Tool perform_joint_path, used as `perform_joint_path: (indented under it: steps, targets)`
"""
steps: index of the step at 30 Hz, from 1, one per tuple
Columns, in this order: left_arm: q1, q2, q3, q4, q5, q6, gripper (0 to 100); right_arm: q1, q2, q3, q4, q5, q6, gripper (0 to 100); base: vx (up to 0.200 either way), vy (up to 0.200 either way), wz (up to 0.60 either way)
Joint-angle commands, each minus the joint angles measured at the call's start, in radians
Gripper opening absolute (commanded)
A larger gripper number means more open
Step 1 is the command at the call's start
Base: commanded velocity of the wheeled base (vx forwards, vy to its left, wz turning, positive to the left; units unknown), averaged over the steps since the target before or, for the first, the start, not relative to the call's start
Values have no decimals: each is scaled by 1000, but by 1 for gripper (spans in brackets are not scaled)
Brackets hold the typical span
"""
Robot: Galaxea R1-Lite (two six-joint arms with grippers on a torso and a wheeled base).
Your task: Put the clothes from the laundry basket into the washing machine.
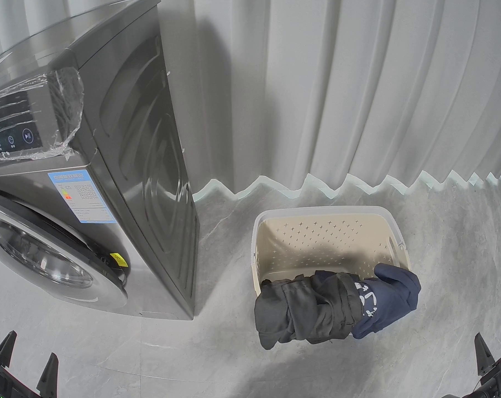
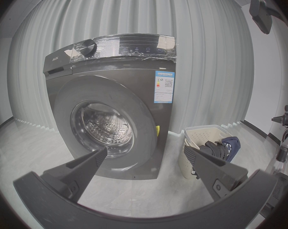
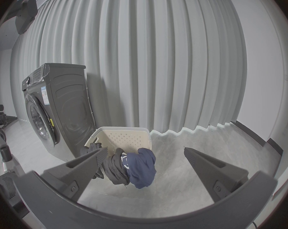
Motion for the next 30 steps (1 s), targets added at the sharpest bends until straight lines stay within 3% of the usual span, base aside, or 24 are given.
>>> perform_joint_path:
  steps: [1,4,13,25,30]
  targets:
    - [0,-18,16,0,0,0,100,1,-16,16,0,0,0,100,0,0,0]
    - [0,-17,16,0,0,0,100,1,-16,16,0,0,0,100,0,0,0]
    - [0,-17,16,0,1,-2,100,1,-16,16,0,0,0,100,-200,0,0]
    - [0,-18,16,0,1,-2,100,1,-16,16,0,0,0,100,0,0,0]
    - [0,-17,16,0,1,0,100,1,-16,16,0,0,0,100,0,200,0]
